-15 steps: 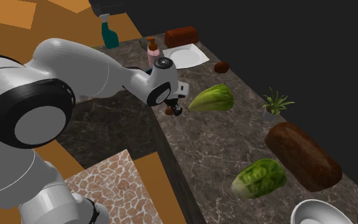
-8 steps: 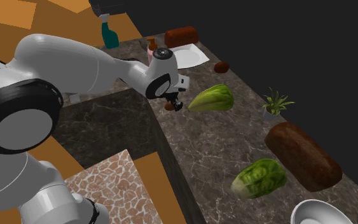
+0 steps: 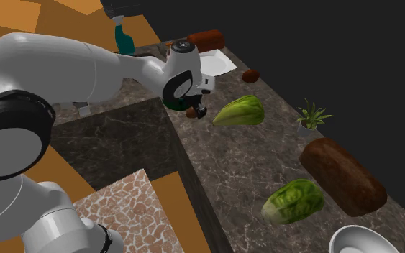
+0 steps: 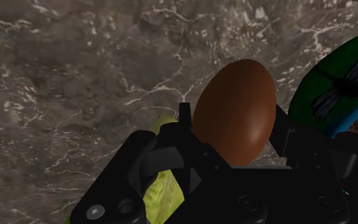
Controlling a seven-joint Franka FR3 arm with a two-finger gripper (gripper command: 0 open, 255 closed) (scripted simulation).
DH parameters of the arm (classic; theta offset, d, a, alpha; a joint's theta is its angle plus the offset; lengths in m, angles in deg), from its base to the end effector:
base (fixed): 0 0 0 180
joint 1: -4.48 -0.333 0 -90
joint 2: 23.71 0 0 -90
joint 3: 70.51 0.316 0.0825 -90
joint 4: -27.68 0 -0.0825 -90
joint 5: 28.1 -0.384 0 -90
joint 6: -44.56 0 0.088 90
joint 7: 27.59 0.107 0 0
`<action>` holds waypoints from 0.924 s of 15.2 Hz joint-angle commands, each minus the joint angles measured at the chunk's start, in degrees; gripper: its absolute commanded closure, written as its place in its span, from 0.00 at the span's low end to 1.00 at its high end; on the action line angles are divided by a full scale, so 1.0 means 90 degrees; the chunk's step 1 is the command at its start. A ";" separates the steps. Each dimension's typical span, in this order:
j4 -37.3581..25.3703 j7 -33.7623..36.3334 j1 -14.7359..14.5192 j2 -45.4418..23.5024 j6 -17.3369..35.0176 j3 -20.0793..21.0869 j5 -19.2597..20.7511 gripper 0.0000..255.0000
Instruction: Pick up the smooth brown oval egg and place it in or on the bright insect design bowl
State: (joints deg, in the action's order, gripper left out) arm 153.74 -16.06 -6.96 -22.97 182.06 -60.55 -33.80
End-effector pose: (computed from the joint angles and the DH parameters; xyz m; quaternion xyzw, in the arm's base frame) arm 0.5099 0.2008 0.4092 -0.9923 -0.0528 -0.0913 0.0647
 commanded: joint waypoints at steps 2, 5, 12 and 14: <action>-0.0125 0.0009 0.0003 0.0127 -0.0253 -0.0004 -0.0008 1.00; -0.0272 0.0018 0.0008 0.0235 -0.0507 -0.0010 -0.0011 1.00; -0.0662 0.0044 0.0018 0.0437 -0.1098 -0.0025 -0.0011 1.00; -0.0786 0.0052 0.0021 0.0483 -0.1267 -0.0029 -0.0009 1.00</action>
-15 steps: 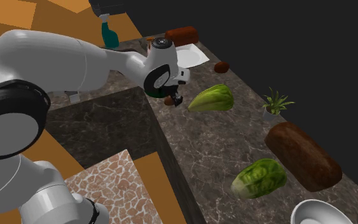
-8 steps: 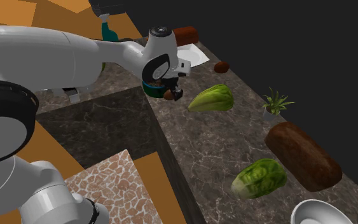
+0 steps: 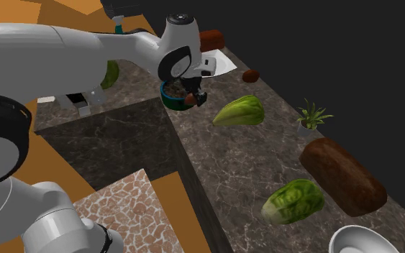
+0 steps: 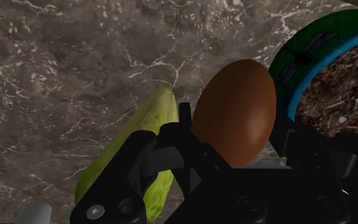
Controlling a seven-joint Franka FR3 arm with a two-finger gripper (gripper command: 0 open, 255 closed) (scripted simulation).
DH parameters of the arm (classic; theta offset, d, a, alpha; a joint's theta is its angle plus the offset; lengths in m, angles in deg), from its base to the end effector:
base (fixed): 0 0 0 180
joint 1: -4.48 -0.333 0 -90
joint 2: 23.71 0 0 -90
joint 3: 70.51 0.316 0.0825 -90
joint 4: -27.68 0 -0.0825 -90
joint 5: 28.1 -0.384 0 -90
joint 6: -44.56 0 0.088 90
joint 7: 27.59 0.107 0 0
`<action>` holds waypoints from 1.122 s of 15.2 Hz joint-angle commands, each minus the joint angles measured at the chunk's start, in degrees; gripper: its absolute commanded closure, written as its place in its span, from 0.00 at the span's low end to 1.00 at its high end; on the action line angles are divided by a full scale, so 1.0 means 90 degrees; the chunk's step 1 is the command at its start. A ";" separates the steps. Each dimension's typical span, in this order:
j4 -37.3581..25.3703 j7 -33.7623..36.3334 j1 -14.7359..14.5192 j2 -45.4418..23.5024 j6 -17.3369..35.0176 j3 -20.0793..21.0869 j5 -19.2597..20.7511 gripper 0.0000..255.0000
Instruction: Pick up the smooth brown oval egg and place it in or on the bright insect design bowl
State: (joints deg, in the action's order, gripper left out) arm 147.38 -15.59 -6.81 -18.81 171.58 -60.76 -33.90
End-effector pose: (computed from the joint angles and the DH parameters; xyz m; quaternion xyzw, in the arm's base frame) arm 0.5090 0.2013 0.4822 -0.9923 -0.0528 -0.0912 0.0648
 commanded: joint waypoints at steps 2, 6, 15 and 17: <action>-0.0263 0.0168 -0.0051 -0.0106 -0.0149 0.0073 0.0061 1.00; -0.0950 0.0827 -0.0292 -0.0705 -0.0213 0.0359 0.0342 1.00; -0.3049 0.2197 -0.1061 -0.2357 -0.0700 0.0722 0.1157 1.00; -0.3656 0.2451 -0.1286 -0.2791 -0.0892 0.0746 0.1339 1.00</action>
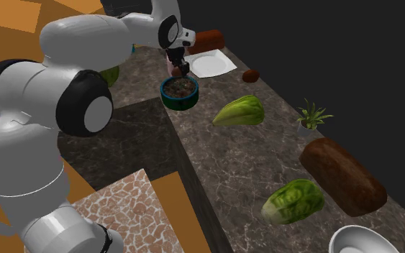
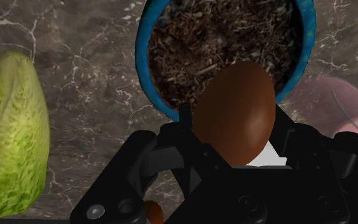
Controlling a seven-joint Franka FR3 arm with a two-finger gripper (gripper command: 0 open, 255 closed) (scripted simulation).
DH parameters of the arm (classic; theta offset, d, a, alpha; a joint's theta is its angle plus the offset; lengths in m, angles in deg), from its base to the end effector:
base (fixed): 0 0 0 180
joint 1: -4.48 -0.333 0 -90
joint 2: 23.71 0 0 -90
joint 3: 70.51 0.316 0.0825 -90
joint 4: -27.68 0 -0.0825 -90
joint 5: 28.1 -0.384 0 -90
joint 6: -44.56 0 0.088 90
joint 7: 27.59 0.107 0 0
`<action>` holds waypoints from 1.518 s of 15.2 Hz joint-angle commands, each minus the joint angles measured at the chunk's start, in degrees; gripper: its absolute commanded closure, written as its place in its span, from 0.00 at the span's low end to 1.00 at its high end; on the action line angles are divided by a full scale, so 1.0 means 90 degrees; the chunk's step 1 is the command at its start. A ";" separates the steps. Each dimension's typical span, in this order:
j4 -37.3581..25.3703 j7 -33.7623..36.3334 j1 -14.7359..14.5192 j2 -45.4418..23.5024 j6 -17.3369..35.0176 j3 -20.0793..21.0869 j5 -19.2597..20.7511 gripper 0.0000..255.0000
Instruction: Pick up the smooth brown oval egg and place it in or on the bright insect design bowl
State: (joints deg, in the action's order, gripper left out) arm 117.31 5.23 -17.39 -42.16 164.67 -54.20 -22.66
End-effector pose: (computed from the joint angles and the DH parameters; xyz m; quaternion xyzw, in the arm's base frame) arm 0.5479 0.3956 0.4870 -0.9923 -0.0537 -0.0907 0.0647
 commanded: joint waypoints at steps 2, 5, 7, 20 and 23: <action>-0.0600 0.0267 -0.0242 -0.0453 -0.0163 0.0015 0.0189 1.00; -0.0391 0.0282 -0.0237 -0.0486 0.0078 0.0003 0.0206 1.00; -0.0261 0.0294 -0.0235 -0.0515 0.0235 -0.0005 0.0221 1.00; 0.0128 0.0341 -0.0236 -0.0656 0.0761 -0.0038 0.0286 1.00; 0.0129 0.0341 -0.0236 -0.0656 0.0761 -0.0038 0.0286 0.00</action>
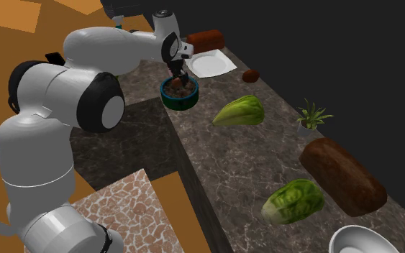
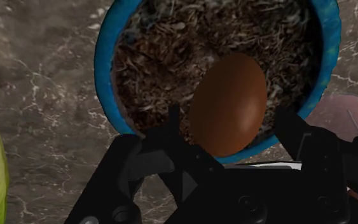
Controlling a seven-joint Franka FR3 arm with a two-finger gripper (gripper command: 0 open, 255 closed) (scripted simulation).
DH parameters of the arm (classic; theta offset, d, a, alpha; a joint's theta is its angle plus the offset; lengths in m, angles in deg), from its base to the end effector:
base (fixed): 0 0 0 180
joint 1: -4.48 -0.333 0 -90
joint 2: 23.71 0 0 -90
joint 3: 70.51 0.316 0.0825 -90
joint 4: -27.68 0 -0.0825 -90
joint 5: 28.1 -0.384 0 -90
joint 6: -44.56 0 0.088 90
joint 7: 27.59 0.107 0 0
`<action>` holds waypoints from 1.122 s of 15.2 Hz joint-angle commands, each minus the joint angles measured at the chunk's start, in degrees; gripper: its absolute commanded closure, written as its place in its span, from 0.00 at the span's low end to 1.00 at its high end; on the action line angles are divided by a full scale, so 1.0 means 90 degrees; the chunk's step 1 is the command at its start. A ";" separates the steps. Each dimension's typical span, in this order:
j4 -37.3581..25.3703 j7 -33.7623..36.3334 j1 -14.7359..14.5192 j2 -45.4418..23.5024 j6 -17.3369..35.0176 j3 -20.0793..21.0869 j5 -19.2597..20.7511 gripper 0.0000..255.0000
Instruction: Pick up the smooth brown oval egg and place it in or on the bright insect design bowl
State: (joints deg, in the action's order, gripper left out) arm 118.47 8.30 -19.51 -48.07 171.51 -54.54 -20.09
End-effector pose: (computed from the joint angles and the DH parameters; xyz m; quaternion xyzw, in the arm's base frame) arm 0.5523 0.4222 0.4209 -0.9923 -0.0528 -0.0911 0.0647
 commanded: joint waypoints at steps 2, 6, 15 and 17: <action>0.0001 0.0000 0.0000 0.0001 0.0001 0.0000 0.0000 0.00; -0.0033 -0.0023 0.0018 0.0121 -0.0149 0.0019 -0.0040 0.00; -0.0174 -0.0085 0.0061 0.0425 -0.0583 0.0062 -0.0144 0.00; -0.0174 -0.0085 0.0061 0.0425 -0.0583 0.0062 -0.0144 0.00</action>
